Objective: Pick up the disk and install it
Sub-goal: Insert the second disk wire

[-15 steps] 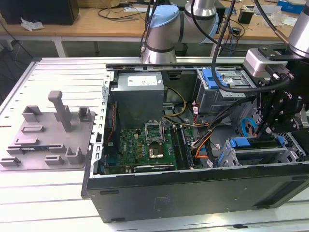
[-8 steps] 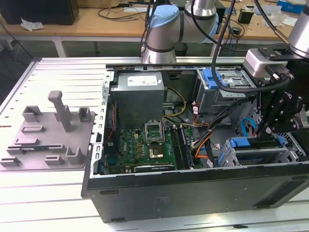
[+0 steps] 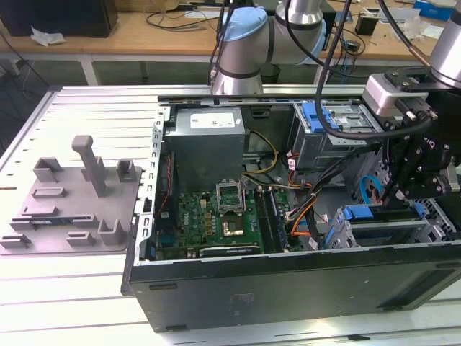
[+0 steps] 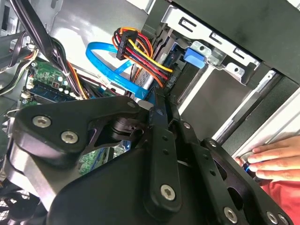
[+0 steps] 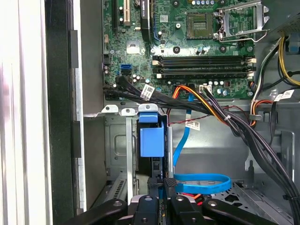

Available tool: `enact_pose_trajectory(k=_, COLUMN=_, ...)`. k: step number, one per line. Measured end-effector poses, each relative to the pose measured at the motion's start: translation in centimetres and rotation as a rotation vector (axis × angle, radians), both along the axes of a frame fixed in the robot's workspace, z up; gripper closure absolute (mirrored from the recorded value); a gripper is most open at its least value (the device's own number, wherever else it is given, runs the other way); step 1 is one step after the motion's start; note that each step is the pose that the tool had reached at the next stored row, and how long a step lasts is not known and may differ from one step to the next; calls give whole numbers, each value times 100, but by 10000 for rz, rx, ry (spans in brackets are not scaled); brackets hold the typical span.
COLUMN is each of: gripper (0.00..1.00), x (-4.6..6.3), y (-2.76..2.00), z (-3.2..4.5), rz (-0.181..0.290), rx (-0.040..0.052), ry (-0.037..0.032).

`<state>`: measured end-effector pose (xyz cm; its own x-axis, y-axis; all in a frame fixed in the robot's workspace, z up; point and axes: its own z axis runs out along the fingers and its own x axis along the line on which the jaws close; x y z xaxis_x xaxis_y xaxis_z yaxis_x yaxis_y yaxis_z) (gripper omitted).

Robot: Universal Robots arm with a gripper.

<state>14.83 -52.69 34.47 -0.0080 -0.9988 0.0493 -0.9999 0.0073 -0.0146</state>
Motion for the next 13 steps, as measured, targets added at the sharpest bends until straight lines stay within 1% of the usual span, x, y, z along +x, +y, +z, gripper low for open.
enact_pose_trajectory(k=4, gripper=84, x=0, y=0, z=-16, rz=0, rx=-1, ry=0)
enact_pose_trajectory(k=11, gripper=84, x=0, y=0, z=-18, rz=0, rx=2, ry=0)
enact_pose_trajectory(k=13, gripper=84, x=0, y=0, z=-9, rz=0, rx=3, ry=0)
